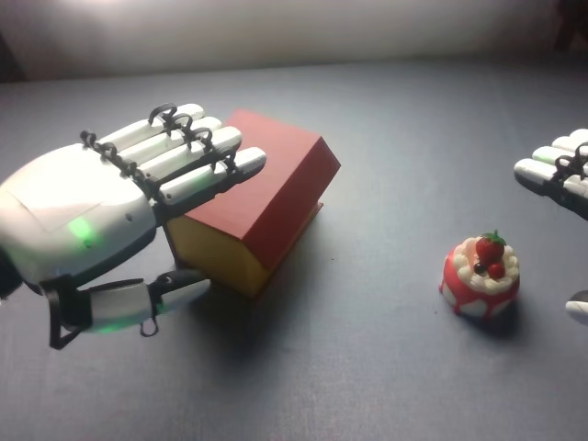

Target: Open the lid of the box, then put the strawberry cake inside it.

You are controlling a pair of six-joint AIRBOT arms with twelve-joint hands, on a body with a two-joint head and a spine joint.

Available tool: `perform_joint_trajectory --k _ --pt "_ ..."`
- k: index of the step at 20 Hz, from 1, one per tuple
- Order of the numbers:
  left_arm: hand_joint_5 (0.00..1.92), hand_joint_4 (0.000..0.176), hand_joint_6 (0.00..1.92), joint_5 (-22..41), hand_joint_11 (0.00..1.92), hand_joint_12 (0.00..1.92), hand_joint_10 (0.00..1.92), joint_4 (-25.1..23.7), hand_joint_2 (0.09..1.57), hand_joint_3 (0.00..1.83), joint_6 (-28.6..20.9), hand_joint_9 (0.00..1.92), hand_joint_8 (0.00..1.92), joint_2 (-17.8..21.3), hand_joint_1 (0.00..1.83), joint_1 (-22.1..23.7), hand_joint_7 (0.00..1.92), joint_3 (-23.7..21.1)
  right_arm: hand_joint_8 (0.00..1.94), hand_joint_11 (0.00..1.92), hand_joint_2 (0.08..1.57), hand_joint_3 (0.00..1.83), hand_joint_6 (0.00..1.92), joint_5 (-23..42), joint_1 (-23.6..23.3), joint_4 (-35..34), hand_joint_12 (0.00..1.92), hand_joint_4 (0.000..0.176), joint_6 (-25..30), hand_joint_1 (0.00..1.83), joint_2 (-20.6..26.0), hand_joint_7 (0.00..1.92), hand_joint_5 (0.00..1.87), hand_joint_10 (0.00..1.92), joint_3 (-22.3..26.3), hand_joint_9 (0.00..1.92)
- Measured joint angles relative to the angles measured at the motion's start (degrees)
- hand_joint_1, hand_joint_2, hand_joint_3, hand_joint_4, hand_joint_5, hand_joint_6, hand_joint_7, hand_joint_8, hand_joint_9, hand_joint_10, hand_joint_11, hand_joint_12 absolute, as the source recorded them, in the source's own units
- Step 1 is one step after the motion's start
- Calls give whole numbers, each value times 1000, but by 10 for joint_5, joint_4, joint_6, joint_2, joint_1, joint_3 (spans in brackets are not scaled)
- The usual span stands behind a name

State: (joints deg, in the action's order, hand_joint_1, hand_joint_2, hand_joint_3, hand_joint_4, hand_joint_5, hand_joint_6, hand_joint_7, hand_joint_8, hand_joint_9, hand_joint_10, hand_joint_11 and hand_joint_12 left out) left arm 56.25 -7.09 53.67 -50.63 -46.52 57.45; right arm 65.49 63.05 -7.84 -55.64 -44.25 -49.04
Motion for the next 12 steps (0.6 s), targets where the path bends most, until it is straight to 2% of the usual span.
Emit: perform_joint_trajectory --k 2,3,6,8,9,10,12 --pt "0 102 0 -3 0 0 0 -3 1258 10 -3 0 0 -9 533 4 0 7 0 0 1267 25 0 0 0 0 0 0 0 506 -3 0 0 0 -2 0" --pt "0 92 0 -5 0 0 0 0 1244 2 -6 0 0 -12 579 7 0 10 0 0 1269 21 0 0 0 -1 0 0 0 502 -4 0 0 0 -3 0" --pt "0 99 0 -17 0 0 0 9 1221 0 -10 0 0 -33 575 26 0 29 0 0 1264 10 0 1 0 -5 0 0 0 527 -8 0 0 0 -3 0" --pt "0 116 0 -30 0 0 0 16 1188 0 -12 0 0 -53 647 38 0 42 0 0 1273 12 0 1 0 -9 0 0 0 489 -9 0 0 0 -3 0" --pt "0 157 0 -35 0 0 0 16 1163 0 -12 0 0 -59 700 42 0 47 0 0 1278 14 0 2 0 -10 0 0 0 489 -9 0 0 0 -3 0" --pt "0 172 0 -43 0 0 0 19 1157 0 -12 0 0 -68 741 46 0 53 0 0 1276 10 0 2 0 -12 0 0 0 542 -9 0 0 0 -4 0" --pt "0 176 0 -56 0 0 0 24 1170 0 -12 0 0 -85 760 56 0 64 0 0 1281 10 0 2 1 -16 0 0 1 525 -9 0 0 0 -4 0"
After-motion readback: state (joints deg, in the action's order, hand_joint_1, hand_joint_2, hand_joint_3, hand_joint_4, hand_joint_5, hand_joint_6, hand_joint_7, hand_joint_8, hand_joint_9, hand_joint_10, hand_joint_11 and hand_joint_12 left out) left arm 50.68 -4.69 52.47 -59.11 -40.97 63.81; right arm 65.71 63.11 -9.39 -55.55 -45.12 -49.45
